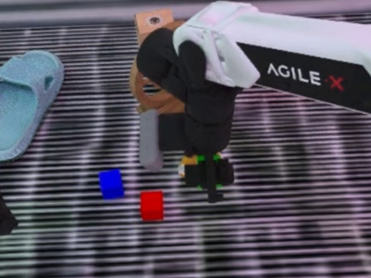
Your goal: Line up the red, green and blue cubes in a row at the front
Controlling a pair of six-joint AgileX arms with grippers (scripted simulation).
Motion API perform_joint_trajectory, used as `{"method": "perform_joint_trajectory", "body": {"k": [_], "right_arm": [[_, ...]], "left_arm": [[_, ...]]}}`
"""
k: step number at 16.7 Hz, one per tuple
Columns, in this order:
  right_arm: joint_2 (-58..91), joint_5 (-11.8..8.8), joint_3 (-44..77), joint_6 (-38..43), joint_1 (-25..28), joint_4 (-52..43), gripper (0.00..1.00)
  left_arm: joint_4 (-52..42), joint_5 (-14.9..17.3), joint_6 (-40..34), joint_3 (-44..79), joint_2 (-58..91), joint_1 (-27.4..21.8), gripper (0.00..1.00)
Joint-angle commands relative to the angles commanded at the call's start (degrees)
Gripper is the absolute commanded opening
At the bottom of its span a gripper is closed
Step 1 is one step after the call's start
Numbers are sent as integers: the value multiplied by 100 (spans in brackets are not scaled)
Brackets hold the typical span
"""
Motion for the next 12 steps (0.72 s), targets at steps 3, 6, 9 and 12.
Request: {"method": "perform_joint_trajectory", "body": {"k": [3,6,9,12], "right_arm": [[27,-4,22,7,-17,-2,0],[69,14,-146,18,-25,221,0],[206,16,-565,32,-31,774,0],[342,6,-939,18,-8,1290,0]], "left_arm": [[0,0,0,0,0,0,100],[0,0,0,0,0,0,100],[0,0,0,0,0,0,100],[0,0,0,0,0,0,100]]}}
